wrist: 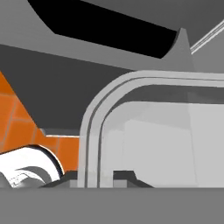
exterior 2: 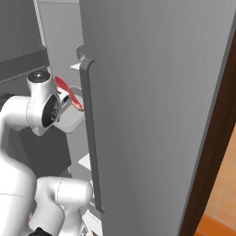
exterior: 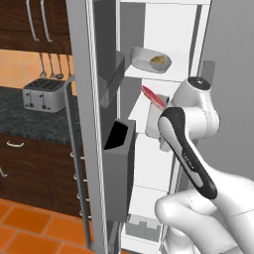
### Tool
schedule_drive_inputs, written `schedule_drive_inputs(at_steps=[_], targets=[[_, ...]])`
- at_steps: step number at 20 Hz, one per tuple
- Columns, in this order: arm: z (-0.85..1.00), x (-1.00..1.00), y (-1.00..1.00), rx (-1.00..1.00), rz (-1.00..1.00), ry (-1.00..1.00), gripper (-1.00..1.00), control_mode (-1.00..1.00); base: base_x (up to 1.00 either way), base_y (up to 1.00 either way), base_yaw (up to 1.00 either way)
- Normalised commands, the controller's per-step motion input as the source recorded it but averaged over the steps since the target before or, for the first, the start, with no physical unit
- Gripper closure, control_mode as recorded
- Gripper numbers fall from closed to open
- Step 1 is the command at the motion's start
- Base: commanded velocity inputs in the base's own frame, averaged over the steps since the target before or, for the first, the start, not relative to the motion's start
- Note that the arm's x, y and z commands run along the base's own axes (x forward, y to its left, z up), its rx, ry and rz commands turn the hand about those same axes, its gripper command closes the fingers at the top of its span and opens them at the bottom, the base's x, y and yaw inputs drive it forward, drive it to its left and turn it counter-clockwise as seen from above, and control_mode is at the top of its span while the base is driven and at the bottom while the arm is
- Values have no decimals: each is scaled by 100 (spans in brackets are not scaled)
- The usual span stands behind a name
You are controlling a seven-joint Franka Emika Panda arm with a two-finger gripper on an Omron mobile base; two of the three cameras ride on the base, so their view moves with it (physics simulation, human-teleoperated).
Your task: Take the meat container that has the steak and place it on the second highest rack of the freezer. Then take the vegetable container that has the potato and mushroom and place it on the highest rack of the freezer.
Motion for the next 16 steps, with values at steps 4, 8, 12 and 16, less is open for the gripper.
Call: schedule_drive_inputs(at_steps=[4, 8, 12, 16], targets=[[-21, 9, -10, 1, 0, -8, 100, -100, 0, 0, 0], [4, 40, -13, 2, 0, -10, 100, -100, 0, 0, 0], [4, 72, 0, 3, 0, -1, 100, -100, 0, 0, 0], [19, 11, -1, 0, 16, -8, 100, -100, 0, 0, 0]])
